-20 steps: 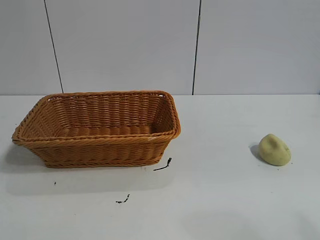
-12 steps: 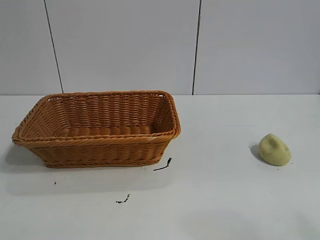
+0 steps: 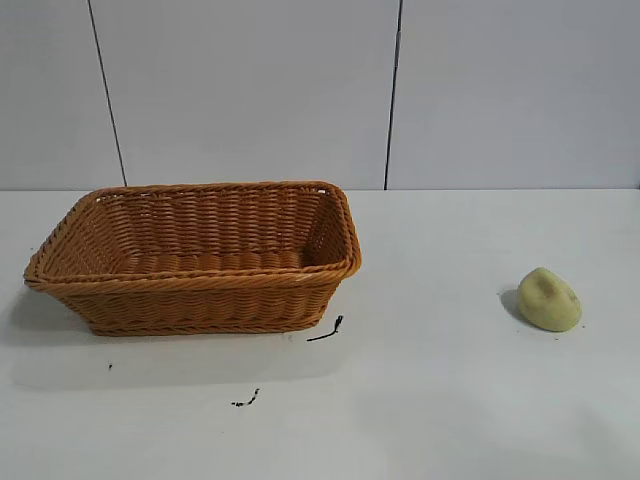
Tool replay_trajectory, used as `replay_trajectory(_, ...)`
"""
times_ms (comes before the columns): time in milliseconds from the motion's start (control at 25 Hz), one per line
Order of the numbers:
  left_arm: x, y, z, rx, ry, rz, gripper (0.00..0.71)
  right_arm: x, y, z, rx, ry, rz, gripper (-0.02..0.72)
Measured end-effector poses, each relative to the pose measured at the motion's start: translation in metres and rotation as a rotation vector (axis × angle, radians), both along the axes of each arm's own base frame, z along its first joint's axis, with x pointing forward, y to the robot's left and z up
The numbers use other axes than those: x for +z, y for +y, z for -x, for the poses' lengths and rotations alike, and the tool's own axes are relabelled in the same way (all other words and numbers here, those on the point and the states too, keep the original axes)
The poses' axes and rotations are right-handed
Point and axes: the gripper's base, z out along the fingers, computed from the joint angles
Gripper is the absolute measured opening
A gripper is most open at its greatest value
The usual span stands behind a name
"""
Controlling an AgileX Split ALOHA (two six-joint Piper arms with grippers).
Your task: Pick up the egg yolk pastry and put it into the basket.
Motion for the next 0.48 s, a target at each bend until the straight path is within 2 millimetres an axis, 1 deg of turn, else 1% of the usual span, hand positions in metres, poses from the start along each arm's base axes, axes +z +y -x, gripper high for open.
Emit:
replay_trajectory(80, 0.000, 0.000, 0.000, 0.000, 0.000, 0.000, 0.695, 0.004, 0.000, -0.025, 0.002, 0.108, -0.009, 0.689)
replay_trajectory(200, 0.000, 0.000, 0.000, 0.000, 0.000, 0.000, 0.695, 0.001, -0.001, -0.068, -0.001, 0.284, -0.019, 0.689)
replay_trajectory(280, 0.000, 0.000, 0.000, 0.000, 0.000, 0.000, 0.695, -0.007, -0.002, -0.100, -0.004, 0.403, -0.025, 0.689)
replay_trajectory(320, 0.000, 0.000, 0.000, 0.000, 0.000, 0.000, 0.695, -0.009, -0.003, -0.114, -0.005, 0.436, -0.026, 0.689)
replay_trajectory(440, 0.000, 0.000, 0.000, 0.000, 0.000, 0.000, 0.695, -0.025, -0.005, -0.163, -0.008, 0.561, -0.022, 0.689)
replay_trajectory(480, 0.000, 0.000, 0.000, 0.000, 0.000, 0.000, 0.695, -0.027, -0.006, -0.177, -0.008, 0.579, -0.023, 0.689)
